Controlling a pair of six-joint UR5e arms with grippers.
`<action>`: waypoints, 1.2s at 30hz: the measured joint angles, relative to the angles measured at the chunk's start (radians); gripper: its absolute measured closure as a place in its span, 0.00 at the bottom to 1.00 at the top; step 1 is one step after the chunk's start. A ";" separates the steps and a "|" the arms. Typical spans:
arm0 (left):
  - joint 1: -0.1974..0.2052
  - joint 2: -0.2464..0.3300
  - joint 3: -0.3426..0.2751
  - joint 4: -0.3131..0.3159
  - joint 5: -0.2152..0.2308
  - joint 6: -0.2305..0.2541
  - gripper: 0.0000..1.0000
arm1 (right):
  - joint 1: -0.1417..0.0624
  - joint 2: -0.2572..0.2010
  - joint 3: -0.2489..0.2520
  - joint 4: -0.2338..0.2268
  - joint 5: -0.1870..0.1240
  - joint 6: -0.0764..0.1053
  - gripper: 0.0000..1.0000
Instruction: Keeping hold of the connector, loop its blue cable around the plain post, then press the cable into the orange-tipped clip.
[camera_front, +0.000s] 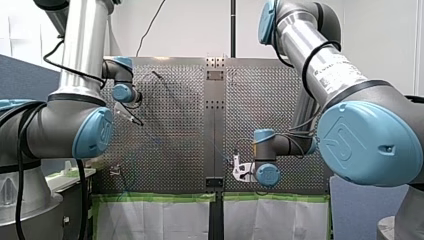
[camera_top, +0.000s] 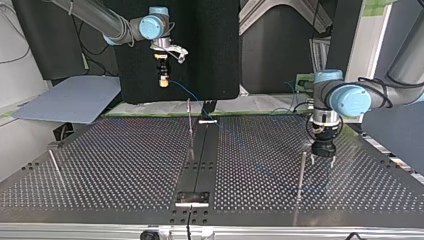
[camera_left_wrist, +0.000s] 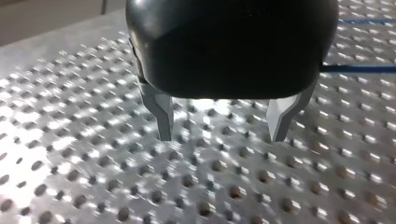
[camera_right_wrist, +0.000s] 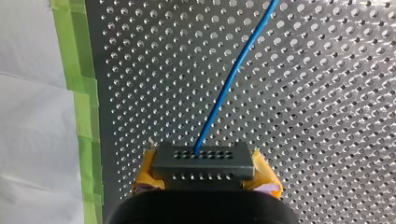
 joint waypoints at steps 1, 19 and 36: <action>0.003 0.004 0.000 0.001 0.002 -0.011 0.02 | 0.000 0.000 0.000 -0.001 0.000 0.000 1.00; 0.029 0.116 -0.029 -0.028 0.054 -0.105 0.02 | 0.004 0.000 0.000 -0.009 -0.009 0.001 1.00; 0.003 0.128 -0.042 -0.052 0.123 -0.014 0.02 | 0.005 0.000 0.000 -0.013 -0.012 0.001 1.00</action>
